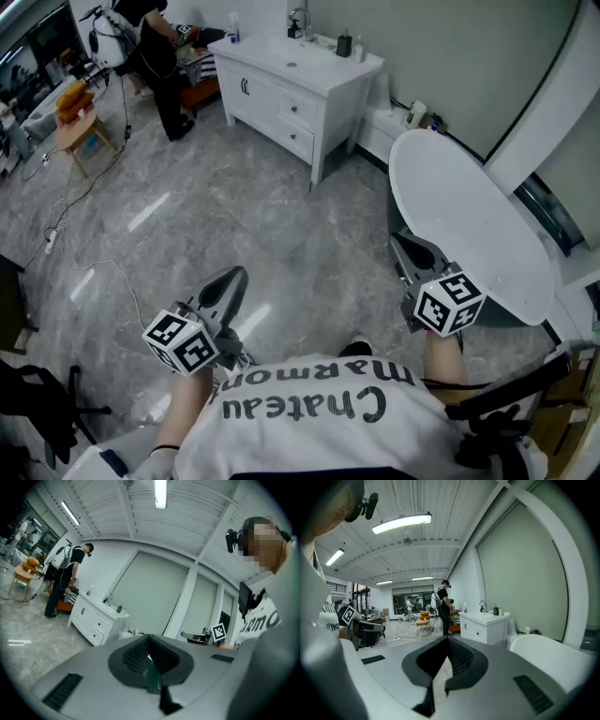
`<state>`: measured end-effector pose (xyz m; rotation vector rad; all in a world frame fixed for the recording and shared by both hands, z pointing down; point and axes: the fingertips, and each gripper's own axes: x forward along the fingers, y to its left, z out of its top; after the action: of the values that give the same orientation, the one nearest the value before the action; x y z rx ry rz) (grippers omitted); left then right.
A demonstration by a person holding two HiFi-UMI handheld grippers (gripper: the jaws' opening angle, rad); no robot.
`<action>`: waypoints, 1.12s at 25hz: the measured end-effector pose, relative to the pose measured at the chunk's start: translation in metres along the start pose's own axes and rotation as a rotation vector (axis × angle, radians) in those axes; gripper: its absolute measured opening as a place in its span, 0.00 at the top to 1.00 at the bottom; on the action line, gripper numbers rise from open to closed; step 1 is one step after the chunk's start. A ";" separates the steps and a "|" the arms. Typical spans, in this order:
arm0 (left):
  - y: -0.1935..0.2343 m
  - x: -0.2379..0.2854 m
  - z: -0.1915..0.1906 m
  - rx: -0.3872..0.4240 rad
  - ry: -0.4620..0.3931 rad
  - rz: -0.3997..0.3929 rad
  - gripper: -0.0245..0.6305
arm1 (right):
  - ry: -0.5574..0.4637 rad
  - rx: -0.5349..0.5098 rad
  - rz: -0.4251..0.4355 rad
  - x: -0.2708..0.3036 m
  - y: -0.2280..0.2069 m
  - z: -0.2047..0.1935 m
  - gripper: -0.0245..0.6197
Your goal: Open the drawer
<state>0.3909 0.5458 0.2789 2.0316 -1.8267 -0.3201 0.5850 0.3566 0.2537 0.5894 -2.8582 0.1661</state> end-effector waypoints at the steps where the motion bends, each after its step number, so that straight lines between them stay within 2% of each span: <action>1: 0.000 -0.001 0.000 0.002 -0.001 0.001 0.96 | 0.000 0.000 0.001 0.000 0.000 0.000 0.95; 10: 0.012 -0.016 0.006 0.006 -0.022 0.031 0.96 | 0.000 0.004 0.024 0.013 0.012 0.002 0.95; 16: 0.023 -0.022 0.016 -0.040 -0.090 0.046 0.96 | 0.032 0.021 0.068 0.043 0.021 0.001 0.95; 23: 0.050 -0.011 0.009 -0.078 -0.066 0.096 0.96 | 0.059 -0.001 0.135 0.098 0.017 0.003 0.95; 28: 0.085 0.004 0.029 -0.037 -0.097 0.195 0.96 | 0.082 -0.041 0.187 0.154 0.002 0.011 0.95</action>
<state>0.3026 0.5313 0.2895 1.8235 -2.0432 -0.3997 0.4441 0.2981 0.2789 0.2992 -2.8259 0.1568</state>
